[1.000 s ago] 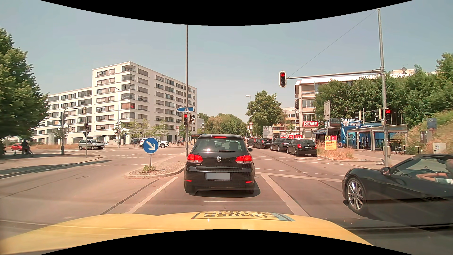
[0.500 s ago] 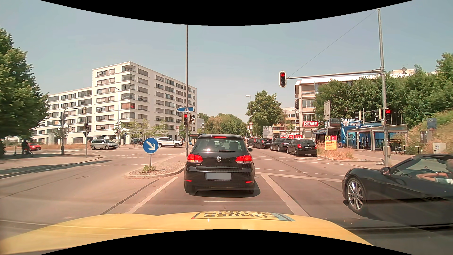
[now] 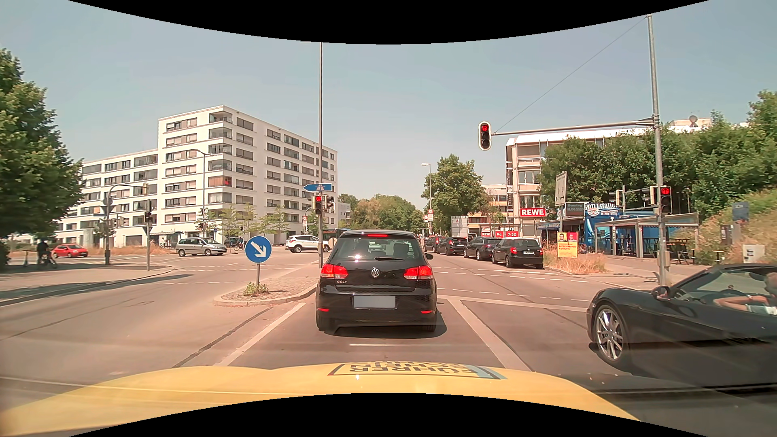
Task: Follow the waypoints while adhering to traffic rules and regulations
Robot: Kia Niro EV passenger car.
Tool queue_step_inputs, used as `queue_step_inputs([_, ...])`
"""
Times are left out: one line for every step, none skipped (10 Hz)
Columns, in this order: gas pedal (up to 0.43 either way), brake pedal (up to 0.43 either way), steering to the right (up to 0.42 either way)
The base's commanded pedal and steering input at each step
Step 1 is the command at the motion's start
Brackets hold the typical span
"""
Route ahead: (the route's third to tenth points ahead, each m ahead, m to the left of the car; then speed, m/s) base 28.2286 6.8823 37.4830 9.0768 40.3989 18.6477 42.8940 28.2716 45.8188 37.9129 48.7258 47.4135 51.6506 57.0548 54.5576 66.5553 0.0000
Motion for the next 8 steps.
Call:
queue_step_inputs([0.000,0.213,-0.008])
queue_step_inputs([0.000,0.213,-0.008])
queue_step_inputs([0.000,0.213,-0.008])
queue_step_inputs([0.000,0.213,-0.008])
queue_step_inputs([0.000,0.213,-0.008])
queue_step_inputs([0.000,0.213,-0.008])
queue_step_inputs([0.000,0.213,-0.008])
queue_step_inputs([0.000,0.213,-0.008])
